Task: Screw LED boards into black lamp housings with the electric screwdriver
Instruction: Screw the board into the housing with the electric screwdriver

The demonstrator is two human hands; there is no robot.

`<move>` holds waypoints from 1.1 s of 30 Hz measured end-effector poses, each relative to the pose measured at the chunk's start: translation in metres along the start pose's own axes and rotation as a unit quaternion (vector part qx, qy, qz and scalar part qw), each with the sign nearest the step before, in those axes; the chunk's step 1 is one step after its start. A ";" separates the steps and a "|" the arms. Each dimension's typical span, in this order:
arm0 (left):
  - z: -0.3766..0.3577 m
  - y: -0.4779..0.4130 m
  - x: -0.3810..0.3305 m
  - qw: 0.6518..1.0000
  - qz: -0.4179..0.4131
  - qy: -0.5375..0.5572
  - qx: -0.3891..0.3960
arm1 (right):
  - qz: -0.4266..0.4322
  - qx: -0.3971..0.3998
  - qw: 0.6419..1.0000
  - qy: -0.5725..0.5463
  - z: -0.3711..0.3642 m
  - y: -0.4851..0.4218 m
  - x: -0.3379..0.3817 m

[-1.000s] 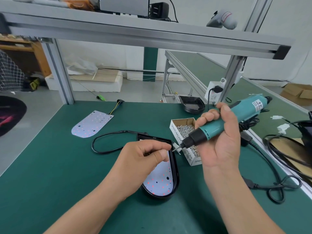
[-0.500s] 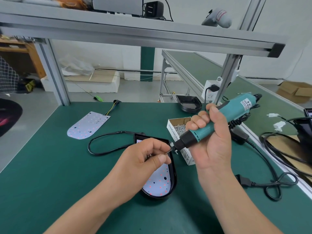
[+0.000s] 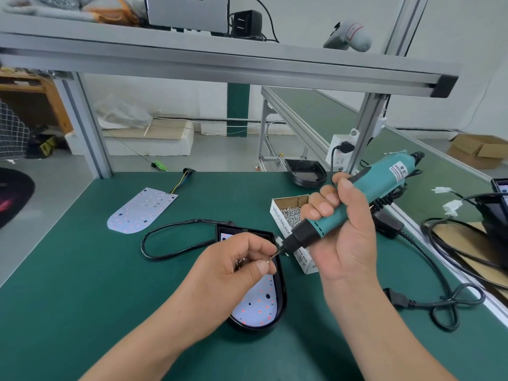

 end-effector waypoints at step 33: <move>-0.002 0.004 0.007 0.990 0.014 -0.125 -0.060 | -0.001 -0.086 0.996 0.026 0.010 0.005 -0.019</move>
Point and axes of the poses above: each hand's wrist, its own y-axis away from the middle knuckle, its own z-axis out of the back of the hand, x = y × z, the point moved 1 cm from there along -y, towards the middle knuckle, and after that the axes turned 10 degrees about z, right-handed, at the moved point
